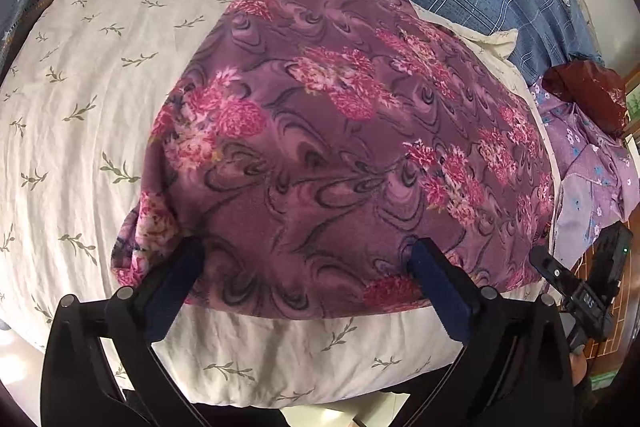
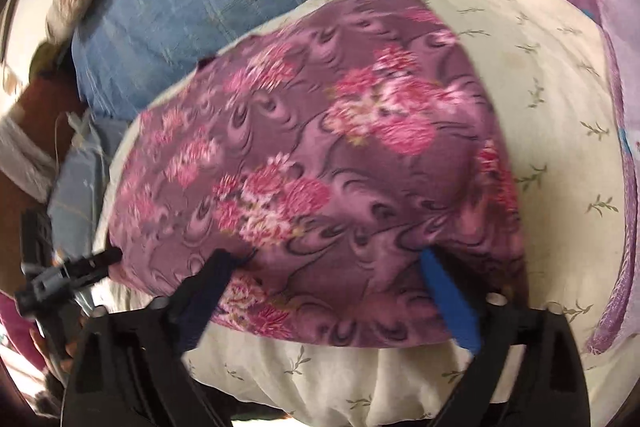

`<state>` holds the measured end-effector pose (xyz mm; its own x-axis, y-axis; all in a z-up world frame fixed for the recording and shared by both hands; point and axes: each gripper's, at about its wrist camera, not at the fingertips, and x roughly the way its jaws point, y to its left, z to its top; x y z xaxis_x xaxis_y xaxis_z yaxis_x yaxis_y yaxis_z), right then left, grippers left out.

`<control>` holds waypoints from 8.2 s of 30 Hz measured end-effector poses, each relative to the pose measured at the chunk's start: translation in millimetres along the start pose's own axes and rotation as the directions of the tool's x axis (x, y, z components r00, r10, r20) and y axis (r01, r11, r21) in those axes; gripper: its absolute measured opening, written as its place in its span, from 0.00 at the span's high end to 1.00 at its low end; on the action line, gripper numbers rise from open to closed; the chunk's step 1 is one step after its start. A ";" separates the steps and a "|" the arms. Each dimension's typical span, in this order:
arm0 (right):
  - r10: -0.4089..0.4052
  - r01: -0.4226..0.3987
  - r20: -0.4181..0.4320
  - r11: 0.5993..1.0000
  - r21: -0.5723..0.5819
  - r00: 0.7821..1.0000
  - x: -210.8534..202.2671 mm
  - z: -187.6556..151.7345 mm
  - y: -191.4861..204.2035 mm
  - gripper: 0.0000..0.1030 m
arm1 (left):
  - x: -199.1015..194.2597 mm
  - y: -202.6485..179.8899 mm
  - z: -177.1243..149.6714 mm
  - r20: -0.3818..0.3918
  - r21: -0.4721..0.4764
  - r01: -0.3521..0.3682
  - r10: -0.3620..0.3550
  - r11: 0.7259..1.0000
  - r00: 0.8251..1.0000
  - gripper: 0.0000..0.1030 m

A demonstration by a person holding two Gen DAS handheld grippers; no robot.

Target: Fold small clothes

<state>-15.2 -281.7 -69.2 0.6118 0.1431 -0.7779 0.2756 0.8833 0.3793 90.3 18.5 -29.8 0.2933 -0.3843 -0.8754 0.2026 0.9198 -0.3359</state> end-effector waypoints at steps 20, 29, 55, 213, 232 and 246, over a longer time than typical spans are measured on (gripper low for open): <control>-0.009 -0.016 0.150 0.986 0.167 0.989 -29.9 115.4 -80.9 0.05 | 1.8 38.2 135.5 0.014 -0.116 -0.030 0.032 0.993 0.999 0.00; 0.131 -0.153 0.225 0.985 0.080 0.965 -9.3 157.6 -71.0 0.97 | 44.4 12.7 179.6 0.005 -0.118 0.038 -0.038 0.992 0.999 0.19; 0.016 -0.024 0.102 0.997 0.078 0.995 33.7 180.6 -76.3 0.96 | 28.4 6.8 213.8 0.075 -0.083 0.002 0.005 0.997 0.997 0.95; -0.121 0.194 0.275 0.946 -0.259 0.954 56.1 54.0 42.8 0.27 | -101.9 -79.4 53.3 0.259 0.053 0.037 -0.050 0.998 0.965 0.80; -0.018 0.006 0.258 0.999 0.047 0.966 -46.7 -21.9 -85.1 0.18 | -0.5 -215.8 29.4 -0.150 0.276 0.186 -0.149 0.943 0.977 0.81; 0.250 -0.224 0.238 0.966 -0.130 0.939 -20.6 35.6 -2.9 0.13 | -13.1 -176.8 181.1 -0.079 0.262 -0.110 0.135 0.959 0.988 0.19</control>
<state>-2.2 -303.1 -36.5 0.8198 0.2484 -0.5160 0.0331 0.8790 0.4757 219.8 -153.4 104.0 0.2430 -0.2496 -0.9374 0.4069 0.9034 -0.1351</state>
